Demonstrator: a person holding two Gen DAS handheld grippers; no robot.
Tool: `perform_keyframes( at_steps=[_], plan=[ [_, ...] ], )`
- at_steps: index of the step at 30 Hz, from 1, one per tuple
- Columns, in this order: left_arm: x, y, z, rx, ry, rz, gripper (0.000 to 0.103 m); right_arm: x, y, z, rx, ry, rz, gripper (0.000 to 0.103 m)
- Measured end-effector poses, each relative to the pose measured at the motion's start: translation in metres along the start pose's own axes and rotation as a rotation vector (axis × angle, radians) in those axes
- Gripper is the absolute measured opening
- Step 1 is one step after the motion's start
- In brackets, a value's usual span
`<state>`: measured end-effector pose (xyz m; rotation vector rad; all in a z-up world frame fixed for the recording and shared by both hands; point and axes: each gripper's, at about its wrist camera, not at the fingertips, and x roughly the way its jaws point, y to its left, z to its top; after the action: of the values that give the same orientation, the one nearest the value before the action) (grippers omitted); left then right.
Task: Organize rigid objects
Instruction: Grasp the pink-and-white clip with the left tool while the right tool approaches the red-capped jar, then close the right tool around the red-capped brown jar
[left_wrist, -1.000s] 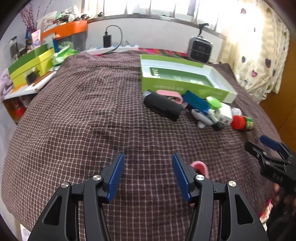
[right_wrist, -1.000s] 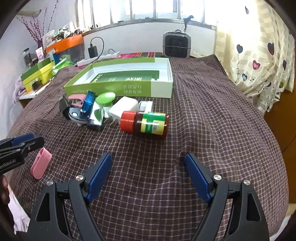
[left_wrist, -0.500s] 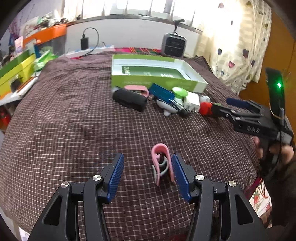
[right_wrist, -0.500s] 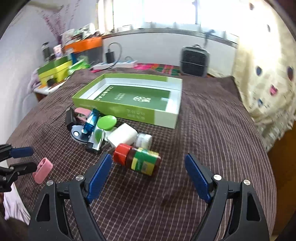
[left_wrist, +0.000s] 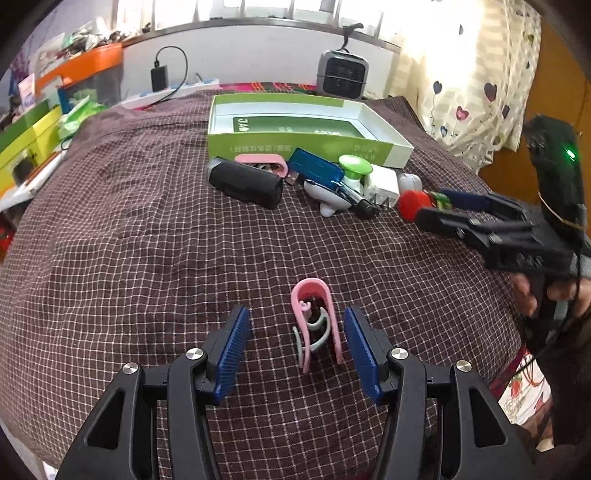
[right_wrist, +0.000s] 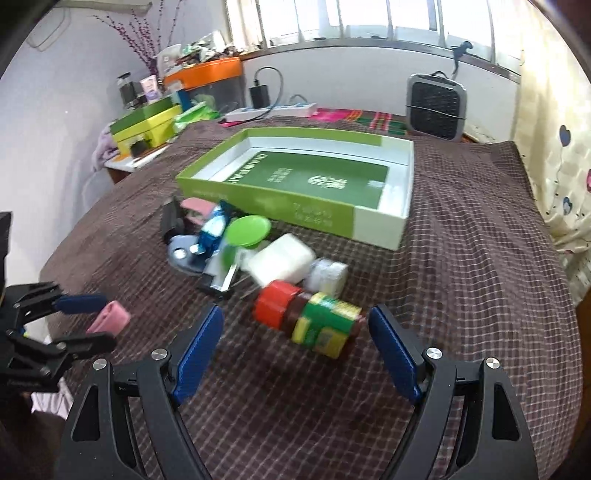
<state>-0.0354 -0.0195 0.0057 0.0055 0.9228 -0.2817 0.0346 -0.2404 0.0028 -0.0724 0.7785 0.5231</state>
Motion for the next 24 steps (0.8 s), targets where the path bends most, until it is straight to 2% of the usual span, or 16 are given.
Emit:
perform_keyframes(
  at_steps=[4, 9, 12, 17, 19, 22, 24],
  plan=[
    [0.0, 0.006, 0.001, -0.016, -0.001, 0.014, 0.053, -0.005, 0.014, -0.008, -0.031, 0.006, 0.038, 0.081],
    [-0.001, 0.008, 0.0, -0.02, -0.006, 0.026, 0.053, -0.008, 0.028, -0.015, -0.037, 0.006, 0.031, 0.081],
    [-0.001, 0.01, 0.001, -0.026, -0.009, 0.029, 0.053, -0.01, 0.034, -0.018, -0.027, 0.007, 0.029, 0.076],
    [-0.001, 0.014, 0.001, -0.032, -0.018, 0.036, 0.053, -0.011, 0.044, -0.024, -0.033, 0.009, 0.031, 0.073],
    [0.0, 0.016, 0.002, -0.033, -0.02, 0.035, 0.053, -0.013, 0.047, -0.025, -0.047, 0.005, 0.014, 0.072],
    [0.001, 0.016, 0.004, -0.033, -0.021, 0.028, 0.053, -0.011, 0.045, -0.025, -0.075, -0.018, -0.092, 0.072],
    [0.002, 0.015, 0.005, -0.03, -0.022, 0.031, 0.053, -0.007, 0.041, -0.021, -0.067, -0.011, -0.089, 0.072]
  ],
)
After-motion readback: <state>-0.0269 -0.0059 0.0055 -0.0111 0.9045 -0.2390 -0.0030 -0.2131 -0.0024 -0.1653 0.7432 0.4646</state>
